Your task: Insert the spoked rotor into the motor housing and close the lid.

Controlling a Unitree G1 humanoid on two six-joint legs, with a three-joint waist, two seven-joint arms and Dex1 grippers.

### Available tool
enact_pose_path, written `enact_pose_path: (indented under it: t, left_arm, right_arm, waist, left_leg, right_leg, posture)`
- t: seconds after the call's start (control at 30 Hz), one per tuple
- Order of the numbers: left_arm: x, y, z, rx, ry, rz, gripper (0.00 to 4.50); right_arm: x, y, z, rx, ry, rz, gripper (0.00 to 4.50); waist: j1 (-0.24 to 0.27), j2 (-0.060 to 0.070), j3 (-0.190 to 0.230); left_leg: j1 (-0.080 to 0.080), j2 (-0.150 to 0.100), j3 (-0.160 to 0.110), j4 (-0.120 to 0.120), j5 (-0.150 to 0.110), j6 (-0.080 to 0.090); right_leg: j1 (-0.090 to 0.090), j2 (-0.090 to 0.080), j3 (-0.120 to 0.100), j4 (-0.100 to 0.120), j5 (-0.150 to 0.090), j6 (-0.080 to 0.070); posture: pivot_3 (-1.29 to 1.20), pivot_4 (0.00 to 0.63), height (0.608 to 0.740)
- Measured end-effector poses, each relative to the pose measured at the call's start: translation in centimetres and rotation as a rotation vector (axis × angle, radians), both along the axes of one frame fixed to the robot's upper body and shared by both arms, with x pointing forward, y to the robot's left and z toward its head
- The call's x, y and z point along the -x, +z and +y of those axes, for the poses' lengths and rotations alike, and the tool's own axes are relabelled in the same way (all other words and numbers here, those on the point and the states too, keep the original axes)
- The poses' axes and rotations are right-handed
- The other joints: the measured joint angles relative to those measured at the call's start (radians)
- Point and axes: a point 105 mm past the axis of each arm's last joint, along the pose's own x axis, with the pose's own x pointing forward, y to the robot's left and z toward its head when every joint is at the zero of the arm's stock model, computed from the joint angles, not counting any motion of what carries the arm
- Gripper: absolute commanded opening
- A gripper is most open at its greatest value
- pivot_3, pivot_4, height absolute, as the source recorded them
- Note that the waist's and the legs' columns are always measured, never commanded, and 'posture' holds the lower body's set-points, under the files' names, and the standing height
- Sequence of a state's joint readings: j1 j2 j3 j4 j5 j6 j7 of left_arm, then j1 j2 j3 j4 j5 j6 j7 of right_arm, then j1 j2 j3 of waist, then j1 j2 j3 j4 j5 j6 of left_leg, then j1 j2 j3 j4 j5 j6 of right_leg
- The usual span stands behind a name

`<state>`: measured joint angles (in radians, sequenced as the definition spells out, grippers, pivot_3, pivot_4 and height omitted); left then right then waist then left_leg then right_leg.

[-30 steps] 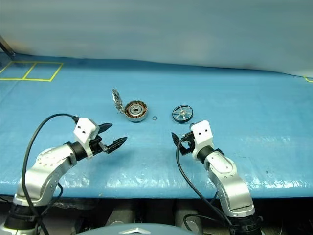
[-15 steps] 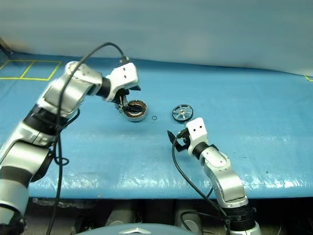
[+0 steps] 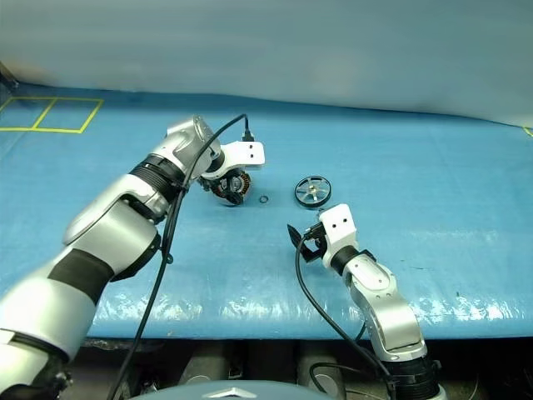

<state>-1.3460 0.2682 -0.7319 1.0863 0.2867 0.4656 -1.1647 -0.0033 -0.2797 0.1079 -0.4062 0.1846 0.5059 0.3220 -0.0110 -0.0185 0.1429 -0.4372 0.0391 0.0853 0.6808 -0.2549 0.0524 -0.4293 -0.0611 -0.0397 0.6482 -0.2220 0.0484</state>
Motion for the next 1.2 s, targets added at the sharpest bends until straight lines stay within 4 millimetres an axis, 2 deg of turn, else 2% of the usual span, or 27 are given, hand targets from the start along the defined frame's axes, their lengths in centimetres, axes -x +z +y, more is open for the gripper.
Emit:
enact_pose_path:
  t: [0.43,0.73,0.93,1.03,1.2]
  left_arm:
    - [0.1,-0.5,0.9,-0.047,0.028,0.03,4.48]
    - [0.2,-0.5,0.6,-0.057,0.017,0.041,4.48]
    - [0.5,-1.3,-0.2,-0.058,0.0,0.048,4.48]
    - [0.4,-1.4,-0.1,-0.057,0.008,0.04,3.9]
    - [-0.1,-1.5,0.4,-0.063,0.034,0.001,2.3]
  right_arm:
    - [0.2,-0.4,0.1,-0.014,-0.023,0.006,4.5]
    - [0.2,-0.3,0.5,-0.023,-0.018,-0.002,4.5]
    - [0.2,-0.3,0.5,-0.026,-0.025,0.0,4.5]
    - [0.3,-0.6,0.4,-0.028,-0.035,0.008,4.5]
    - [0.4,-0.8,-0.1,-0.026,-0.058,0.014,4.5]
  waist:
    - [0.001,0.0,0.0]
    - [0.001,0.0,0.0]
    - [0.001,0.0,0.0]
    - [0.001,0.0,0.0]
    - [0.001,0.0,0.0]
  left_leg:
    - [-0.003,0.0,0.0,0.011,-0.005,0.008]
    - [-0.003,-0.001,0.0,0.013,-0.005,0.008]
    - [-0.003,-0.001,0.0,0.017,-0.005,0.009]
    - [-0.002,-0.001,0.0,0.017,-0.005,0.008]
    - [-0.001,-0.001,-0.001,0.018,-0.005,0.008]
  right_leg:
    - [0.001,-0.001,0.002,0.003,0.004,0.006]
    - [0.001,-0.001,0.002,0.005,0.004,0.005]
    - [0.0,-0.002,0.003,0.011,0.003,0.005]
    - [0.0,-0.002,0.003,0.012,0.003,0.005]
    - [0.001,-0.002,0.003,0.013,0.003,0.005]
  posture:
    - [0.0,0.15,0.74]
    - [0.0,0.15,0.74]
    - [0.0,0.15,0.74]
    - [0.0,0.15,0.74]
    - [0.0,0.15,0.74]
